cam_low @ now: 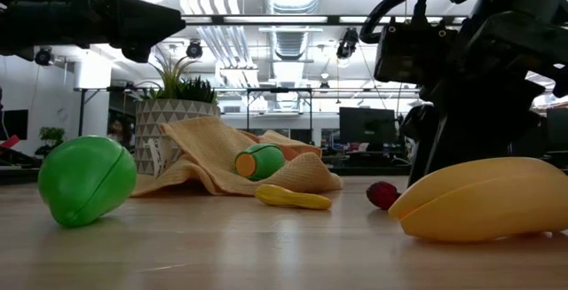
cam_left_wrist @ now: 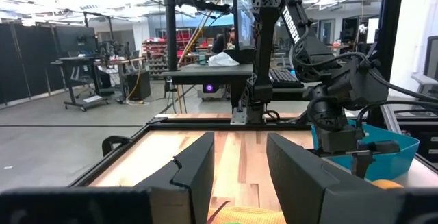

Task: Pick and placing Produce into tupperware
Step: Put the cherry into the blue bin

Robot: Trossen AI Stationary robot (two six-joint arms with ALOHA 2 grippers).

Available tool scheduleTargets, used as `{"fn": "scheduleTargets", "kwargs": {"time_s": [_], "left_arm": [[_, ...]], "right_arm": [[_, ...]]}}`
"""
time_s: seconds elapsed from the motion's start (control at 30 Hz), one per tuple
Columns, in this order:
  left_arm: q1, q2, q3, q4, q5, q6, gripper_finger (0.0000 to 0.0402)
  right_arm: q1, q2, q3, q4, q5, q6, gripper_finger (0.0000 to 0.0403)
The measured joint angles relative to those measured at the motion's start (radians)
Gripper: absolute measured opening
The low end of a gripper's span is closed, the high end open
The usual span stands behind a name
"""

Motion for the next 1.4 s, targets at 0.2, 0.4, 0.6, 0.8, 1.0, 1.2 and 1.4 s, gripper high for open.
{"fn": "scheduleTargets", "kwargs": {"time_s": [0.2, 0.4, 0.6, 0.8, 1.0, 1.2, 1.4], "left_arm": [[0.000, 0.000, 0.001, 0.000, 0.000, 0.000, 0.0121], [0.000, 0.000, 0.000, 0.000, 0.000, 0.000, 0.0121], [0.000, 0.000, 0.000, 0.000, 0.000, 0.000, 0.0121], [0.000, 0.000, 0.001, 0.000, 0.000, 0.000, 0.0121], [0.000, 0.000, 0.001, 0.000, 0.000, 0.000, 0.0121], [0.000, 0.000, 0.001, 0.000, 0.002, 0.000, 0.0121], [0.000, 0.000, 0.002, 0.001, 0.006, 0.000, 0.0121]], "right_arm": [[0.001, 0.002, 0.000, 0.004, -0.009, -0.002, 0.0120], [0.002, 0.002, 0.000, 0.004, -0.020, -0.004, 0.0060], [0.002, 0.002, 0.000, 0.005, -0.035, -0.013, 0.0016], [0.003, 0.002, 0.000, 0.006, -0.038, -0.025, 0.0009], [0.005, -0.014, 0.000, 0.000, -0.047, -0.058, 0.0008], [0.003, -0.064, 0.028, -0.001, -0.036, -0.113, 0.0008], [0.012, -0.162, 0.034, -0.025, -0.035, -0.135, 0.0008]]}}
